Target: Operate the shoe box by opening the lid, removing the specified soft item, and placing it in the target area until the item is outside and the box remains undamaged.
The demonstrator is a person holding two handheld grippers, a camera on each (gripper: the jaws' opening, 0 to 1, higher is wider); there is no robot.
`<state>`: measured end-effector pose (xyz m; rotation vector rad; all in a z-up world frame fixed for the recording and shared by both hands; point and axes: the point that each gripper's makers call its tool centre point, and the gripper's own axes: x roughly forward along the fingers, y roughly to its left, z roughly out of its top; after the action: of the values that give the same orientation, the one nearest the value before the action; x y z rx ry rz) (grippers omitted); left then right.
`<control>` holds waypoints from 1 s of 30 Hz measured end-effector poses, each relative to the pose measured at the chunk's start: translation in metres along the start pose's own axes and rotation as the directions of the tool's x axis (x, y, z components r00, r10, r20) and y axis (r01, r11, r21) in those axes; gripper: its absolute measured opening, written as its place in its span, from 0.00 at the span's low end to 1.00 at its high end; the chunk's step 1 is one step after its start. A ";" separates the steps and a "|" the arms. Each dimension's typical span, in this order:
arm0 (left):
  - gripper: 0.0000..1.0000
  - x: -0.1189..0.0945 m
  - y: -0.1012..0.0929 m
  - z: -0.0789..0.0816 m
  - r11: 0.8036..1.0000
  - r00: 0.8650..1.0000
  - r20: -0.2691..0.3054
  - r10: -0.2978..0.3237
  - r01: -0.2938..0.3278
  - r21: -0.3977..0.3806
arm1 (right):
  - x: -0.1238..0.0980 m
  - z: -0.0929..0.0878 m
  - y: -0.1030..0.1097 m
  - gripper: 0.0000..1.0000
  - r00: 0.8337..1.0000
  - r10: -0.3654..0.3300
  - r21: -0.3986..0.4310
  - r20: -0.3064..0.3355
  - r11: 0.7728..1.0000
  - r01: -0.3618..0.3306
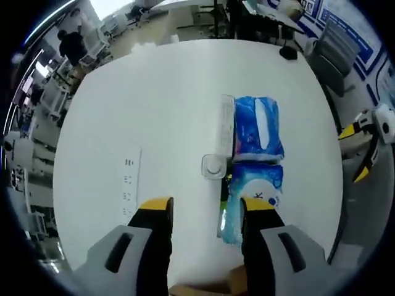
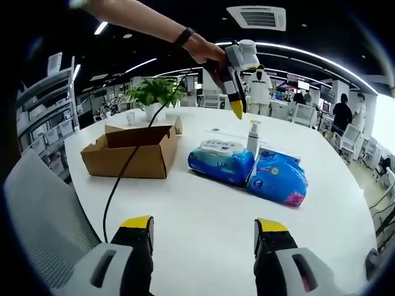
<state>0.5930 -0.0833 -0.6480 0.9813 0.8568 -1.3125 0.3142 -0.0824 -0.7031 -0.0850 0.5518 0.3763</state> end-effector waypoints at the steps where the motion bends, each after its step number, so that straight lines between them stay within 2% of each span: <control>1: 0.43 -0.004 0.000 -0.001 1.000 1.000 0.011 0.001 -0.001 -0.008 | 0.000 0.001 0.000 0.65 1.000 0.001 0.000 0.002 1.000 -0.001; 10: 0.46 -0.040 -0.002 -0.012 0.997 0.993 0.119 0.025 -0.016 -0.071 | 0.004 0.013 0.009 0.65 1.000 0.018 -0.014 0.011 1.000 -0.018; 11: 0.46 -0.046 -0.003 -0.011 0.996 0.989 0.148 0.028 -0.016 -0.083 | 0.004 0.015 0.010 0.65 1.000 0.020 -0.017 0.012 1.000 -0.020; 17: 0.46 -0.075 -0.012 -0.023 0.993 0.976 0.214 0.050 -0.026 -0.116 | 0.005 0.023 0.019 0.65 0.999 0.036 -0.044 0.014 0.998 -0.035; 23: 0.47 -0.103 -0.023 -0.045 0.991 0.963 0.258 0.080 -0.048 -0.126 | 0.005 0.025 0.027 0.66 0.998 0.068 -0.089 0.000 0.994 -0.068; 30: 0.47 -0.134 -0.038 -0.071 0.982 0.946 0.302 0.118 -0.065 -0.180 | 0.003 0.032 0.025 0.66 0.997 0.077 -0.118 0.000 0.990 -0.077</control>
<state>0.5462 0.0325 -0.5539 0.6514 0.6580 -1.2516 0.3225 -0.0526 -0.6771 -0.1775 0.5295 0.4842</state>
